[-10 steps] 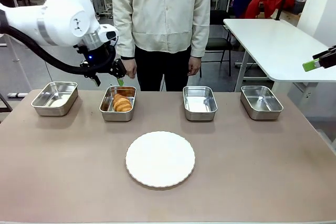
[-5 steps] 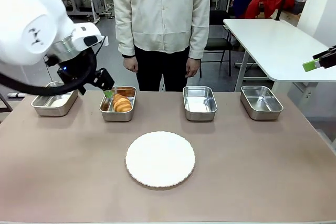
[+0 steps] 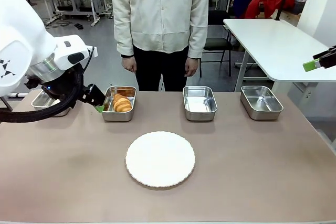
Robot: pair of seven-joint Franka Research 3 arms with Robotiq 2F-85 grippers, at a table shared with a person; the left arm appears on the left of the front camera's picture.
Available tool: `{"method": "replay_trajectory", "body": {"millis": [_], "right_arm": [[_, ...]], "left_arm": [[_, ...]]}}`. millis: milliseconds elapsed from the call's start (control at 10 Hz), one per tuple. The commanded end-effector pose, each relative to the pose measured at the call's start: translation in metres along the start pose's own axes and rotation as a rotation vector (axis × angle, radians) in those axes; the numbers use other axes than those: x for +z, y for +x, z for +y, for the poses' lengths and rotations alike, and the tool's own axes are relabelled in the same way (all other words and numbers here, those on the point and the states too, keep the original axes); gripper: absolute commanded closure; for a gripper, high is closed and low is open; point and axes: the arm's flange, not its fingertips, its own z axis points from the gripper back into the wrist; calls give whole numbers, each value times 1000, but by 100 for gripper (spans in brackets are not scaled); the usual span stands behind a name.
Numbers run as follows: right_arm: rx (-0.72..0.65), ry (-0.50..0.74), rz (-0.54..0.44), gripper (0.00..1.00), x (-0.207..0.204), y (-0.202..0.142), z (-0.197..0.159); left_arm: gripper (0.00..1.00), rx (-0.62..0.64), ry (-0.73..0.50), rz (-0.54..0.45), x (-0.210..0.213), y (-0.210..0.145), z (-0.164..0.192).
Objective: Place the bread in the container.
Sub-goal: Place the Butter Roll into the Airtight Container indicated by the human.
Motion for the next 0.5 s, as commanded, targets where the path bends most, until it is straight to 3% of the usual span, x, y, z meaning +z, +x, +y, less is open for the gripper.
{"method": "replay_trajectory", "body": {"millis": [0, 100, 200, 400], "right_arm": [[10, 16, -25, 0, -1, -1, 0], [10, 16, -25, 0, -1, -1, 0], [10, 16, -25, 0, -1, -1, 0], [10, 16, -25, 0, -1, -1, 0]], "left_arm": [[0, 29, -19, -27, -18, -30, 3], [0, 33, 14, -4, -21, -29, 4], [0, 8, -4, -5, -2, 1, -1], [0, 8, -4, -5, -2, 1, -1]]}}
